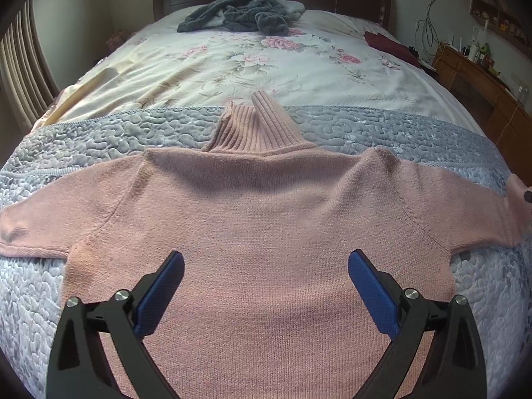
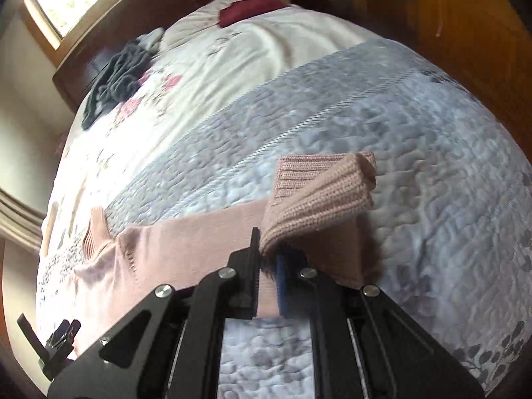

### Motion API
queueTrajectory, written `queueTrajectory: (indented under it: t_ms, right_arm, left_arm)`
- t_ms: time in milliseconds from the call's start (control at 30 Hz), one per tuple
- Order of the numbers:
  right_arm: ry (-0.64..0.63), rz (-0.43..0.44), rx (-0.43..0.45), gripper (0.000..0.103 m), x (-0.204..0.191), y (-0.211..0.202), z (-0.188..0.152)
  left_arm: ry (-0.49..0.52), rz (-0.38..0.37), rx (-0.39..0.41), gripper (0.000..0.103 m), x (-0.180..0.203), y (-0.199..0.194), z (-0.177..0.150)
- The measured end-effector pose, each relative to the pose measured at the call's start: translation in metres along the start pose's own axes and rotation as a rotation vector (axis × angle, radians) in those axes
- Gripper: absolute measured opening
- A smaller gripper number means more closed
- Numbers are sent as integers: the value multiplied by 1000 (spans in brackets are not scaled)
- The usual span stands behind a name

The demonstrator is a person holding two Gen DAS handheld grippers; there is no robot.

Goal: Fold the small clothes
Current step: 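Fold the held sleeve across the sweater body and release with the right gripper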

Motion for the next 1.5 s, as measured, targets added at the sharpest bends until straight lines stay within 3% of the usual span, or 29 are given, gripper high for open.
queueTrajectory:
  t_ms: [367,600,767,900,1000,1067,1267,1500]
  right_arm:
    - [-272,184,-147,7,-168,52,-61]
    - [-356,177,-233,7,-225,88,-96]
    - [-341,183,-274,11,-222,104,-99]
    - [-341,233,-344,26,-220,111,-107]
    - [-370,348,-444,43,-217,111,-118]
    - [-350,422,-487,43,-206,105,-122]
    - [-380,330,-393,43,-161,64,-129]
    - [-339,281,-346,43,-108,44,-134]
  left_arm:
    - [-7,-7,-20,99,-26,4,-8]
    - [-14,-16,-32,99,-35,5,-15]
    - [-16,-28,-40,99,-35,7,-14]
    - [-19,-48,-51,99,-30,9,-14]
    - [-7,-54,-55,99,-23,9,-15]
    - [-4,-60,-61,99,-18,11,-15]
    - [31,-104,-95,99,9,21,-15]
    - [-10,-163,-215,99,35,60,-9]
Point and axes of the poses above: each gripper's, at about its wrist camera, not at the fingertips, and y roughly the way its jaws point, x to its right, z to its top, the point moved 1 cm from there along y, roughly the way its jaws point, and after that the axes turned 9 degrees about -x, right-handed, at the moved point
